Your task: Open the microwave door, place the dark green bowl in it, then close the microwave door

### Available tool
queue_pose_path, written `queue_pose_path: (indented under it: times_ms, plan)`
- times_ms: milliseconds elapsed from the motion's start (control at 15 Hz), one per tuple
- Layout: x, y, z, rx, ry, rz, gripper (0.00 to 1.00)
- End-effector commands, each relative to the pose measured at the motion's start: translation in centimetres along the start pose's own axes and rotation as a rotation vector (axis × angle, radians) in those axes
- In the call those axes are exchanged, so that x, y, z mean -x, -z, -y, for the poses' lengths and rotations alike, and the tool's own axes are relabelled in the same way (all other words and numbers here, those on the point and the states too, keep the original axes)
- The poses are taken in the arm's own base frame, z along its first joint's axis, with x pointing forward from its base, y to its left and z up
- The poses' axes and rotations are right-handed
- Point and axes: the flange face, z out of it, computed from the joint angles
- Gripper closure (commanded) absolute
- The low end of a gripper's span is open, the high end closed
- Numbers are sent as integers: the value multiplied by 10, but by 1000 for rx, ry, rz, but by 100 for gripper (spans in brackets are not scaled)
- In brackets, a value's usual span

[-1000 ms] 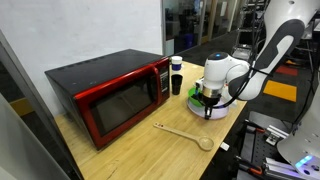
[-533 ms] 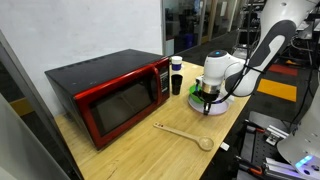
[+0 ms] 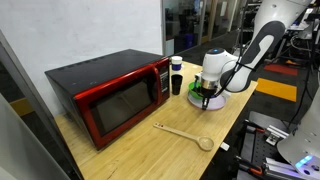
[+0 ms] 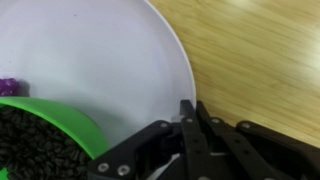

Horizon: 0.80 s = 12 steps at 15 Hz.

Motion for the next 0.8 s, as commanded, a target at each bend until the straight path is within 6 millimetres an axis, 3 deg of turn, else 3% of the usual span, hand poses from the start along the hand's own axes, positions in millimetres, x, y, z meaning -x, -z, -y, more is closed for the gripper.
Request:
queue_pose_path:
  times_ms: [0, 267, 467, 733]
  plan:
    - [2, -28, -19, -13, 5, 15, 98]
    - [2, -27, -25, -15, 3, 8, 98]
    - [3, -27, -27, -19, 1, 8, 62]
    - [0, -18, -36, -16, -8, -5, 34]
